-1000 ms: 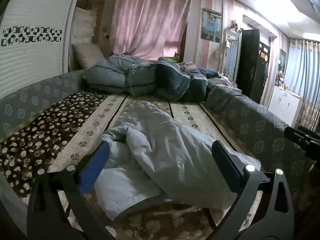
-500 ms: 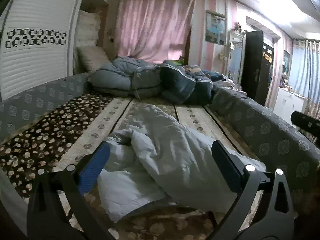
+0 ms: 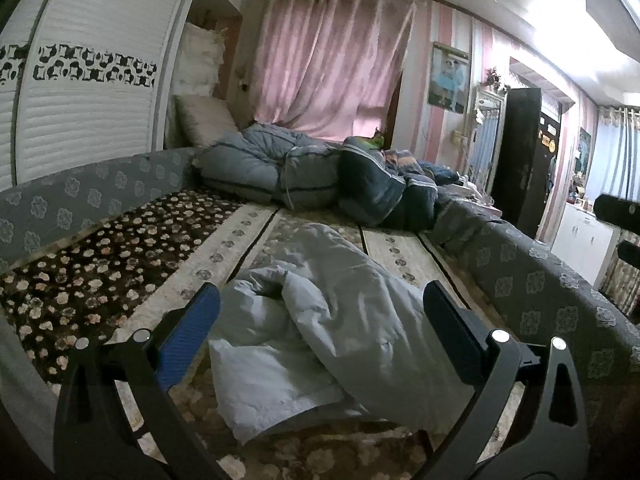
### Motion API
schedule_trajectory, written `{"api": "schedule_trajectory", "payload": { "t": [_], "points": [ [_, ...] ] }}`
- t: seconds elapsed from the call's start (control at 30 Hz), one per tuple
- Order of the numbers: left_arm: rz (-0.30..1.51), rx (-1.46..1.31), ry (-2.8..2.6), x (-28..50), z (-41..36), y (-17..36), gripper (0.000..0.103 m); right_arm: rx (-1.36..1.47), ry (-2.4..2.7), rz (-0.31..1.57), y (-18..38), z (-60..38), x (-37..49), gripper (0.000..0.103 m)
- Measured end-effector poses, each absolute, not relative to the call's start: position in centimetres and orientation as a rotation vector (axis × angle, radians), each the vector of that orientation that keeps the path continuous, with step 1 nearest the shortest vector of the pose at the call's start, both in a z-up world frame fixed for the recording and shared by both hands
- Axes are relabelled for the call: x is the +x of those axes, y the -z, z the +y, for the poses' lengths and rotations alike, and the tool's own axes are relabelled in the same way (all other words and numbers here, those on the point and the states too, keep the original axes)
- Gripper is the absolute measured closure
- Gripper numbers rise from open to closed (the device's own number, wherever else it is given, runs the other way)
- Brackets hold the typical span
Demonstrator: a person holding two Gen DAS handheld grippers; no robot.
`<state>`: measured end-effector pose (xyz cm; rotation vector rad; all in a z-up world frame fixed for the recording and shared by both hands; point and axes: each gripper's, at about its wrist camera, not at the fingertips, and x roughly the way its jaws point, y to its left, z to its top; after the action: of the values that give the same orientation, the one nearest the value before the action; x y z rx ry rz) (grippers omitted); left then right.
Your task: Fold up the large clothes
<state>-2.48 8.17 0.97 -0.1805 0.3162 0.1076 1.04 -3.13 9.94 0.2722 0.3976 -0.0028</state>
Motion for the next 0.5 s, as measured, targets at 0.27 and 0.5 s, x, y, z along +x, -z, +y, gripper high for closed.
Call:
{"api": "schedule_trajectory", "payload": {
  "t": [0.27,0.5],
  "points": [
    [0.317,-0.201,-0.094,-2.4,8.5,-1.0,0.003,0.129,0.030,0.427,-8.2,-3.6,1.0,0.002],
    [0.338,-0.190,-0.112,-1.1,7.3,-0.6,0.003,0.178,0.068,0.439,-6.8,-9.3,1.2,0.002]
  ]
}}
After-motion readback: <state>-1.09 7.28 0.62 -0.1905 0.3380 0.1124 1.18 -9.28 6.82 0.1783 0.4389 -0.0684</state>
